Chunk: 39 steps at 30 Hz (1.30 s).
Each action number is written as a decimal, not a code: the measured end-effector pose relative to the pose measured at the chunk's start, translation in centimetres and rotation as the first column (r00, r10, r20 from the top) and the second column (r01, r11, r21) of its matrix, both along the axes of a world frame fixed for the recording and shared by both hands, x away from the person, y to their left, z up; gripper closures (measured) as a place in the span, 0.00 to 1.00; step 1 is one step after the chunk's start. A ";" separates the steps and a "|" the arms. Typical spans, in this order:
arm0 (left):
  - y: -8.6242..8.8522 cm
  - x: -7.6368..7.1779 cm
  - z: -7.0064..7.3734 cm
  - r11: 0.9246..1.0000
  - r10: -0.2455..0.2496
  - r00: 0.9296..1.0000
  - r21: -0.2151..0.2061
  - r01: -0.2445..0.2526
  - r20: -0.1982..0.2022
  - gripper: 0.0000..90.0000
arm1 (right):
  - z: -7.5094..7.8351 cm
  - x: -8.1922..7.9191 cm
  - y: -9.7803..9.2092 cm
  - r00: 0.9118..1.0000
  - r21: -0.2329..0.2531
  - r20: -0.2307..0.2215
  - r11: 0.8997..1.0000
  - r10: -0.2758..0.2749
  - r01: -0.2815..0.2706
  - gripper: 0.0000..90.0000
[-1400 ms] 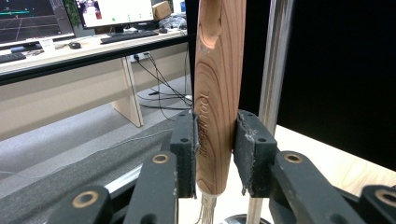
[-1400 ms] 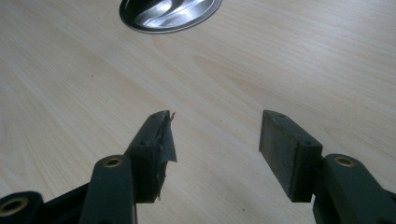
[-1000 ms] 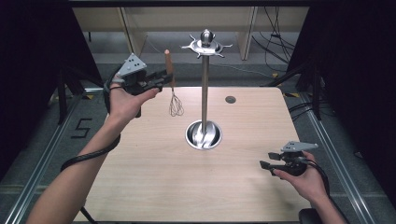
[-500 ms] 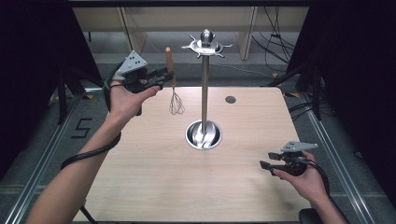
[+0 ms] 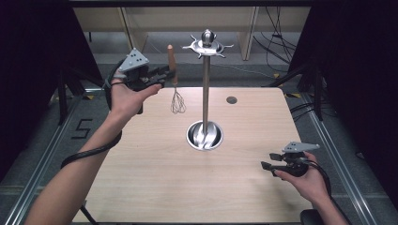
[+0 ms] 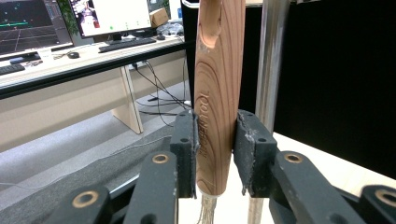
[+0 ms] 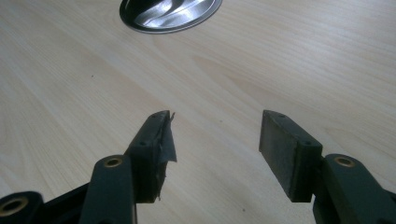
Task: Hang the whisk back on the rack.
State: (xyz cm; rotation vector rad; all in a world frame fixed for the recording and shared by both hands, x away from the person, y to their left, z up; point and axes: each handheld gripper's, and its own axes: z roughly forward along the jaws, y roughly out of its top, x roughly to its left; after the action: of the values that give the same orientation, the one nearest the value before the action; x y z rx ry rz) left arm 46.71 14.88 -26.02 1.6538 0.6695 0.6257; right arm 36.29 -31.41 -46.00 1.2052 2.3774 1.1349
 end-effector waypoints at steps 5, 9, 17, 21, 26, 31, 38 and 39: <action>-0.2 0.1 0.2 1.000 0.000 1.000 0.003 0.000 0.001 0.78 | 0.0 0.0 0.0 1.000 0.000 0.000 1.000 0.000 0.000 0.49; -0.3 0.1 0.3 1.000 -0.005 1.000 0.004 0.005 0.004 0.78 | 0.0 0.0 0.0 1.000 -0.001 -0.003 1.000 0.004 -0.004 0.49; -0.4 0.2 0.5 1.000 -0.003 1.000 0.003 0.003 0.003 0.78 | 0.0 0.0 0.0 1.000 -0.001 -0.003 1.000 0.004 -0.004 0.49; -0.4 0.3 0.6 1.000 -0.005 1.000 0.006 0.005 0.005 0.78 | 0.0 0.0 0.0 1.000 -0.001 0.001 1.000 0.000 0.000 0.49; -0.5 0.4 0.8 1.000 -0.005 1.000 0.007 0.005 0.005 0.78 | 0.0 0.0 0.0 1.000 -0.002 -0.002 1.000 0.003 -0.003 0.49; -0.7 0.4 1.0 1.000 -0.009 1.000 0.008 0.009 0.008 0.78 | 0.0 0.0 0.0 1.000 0.008 -0.003 1.000 0.006 -0.006 0.49; -1.0 0.5 1.0 1.000 -0.012 1.000 0.013 0.012 0.007 0.78 | 0.0 0.0 0.1 1.000 0.021 -0.004 1.000 0.004 -0.004 0.49; -1.0 0.5 1.0 1.000 -0.013 1.000 0.014 0.013 0.005 0.78 | 0.0 0.0 0.1 1.000 0.021 -0.006 1.000 0.003 -0.003 0.49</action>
State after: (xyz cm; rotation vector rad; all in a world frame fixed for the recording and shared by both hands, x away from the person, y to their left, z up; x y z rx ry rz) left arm 47.24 13.90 -25.00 1.6672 0.6518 0.6266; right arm 36.27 -31.33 -46.03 1.2136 2.3784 1.1614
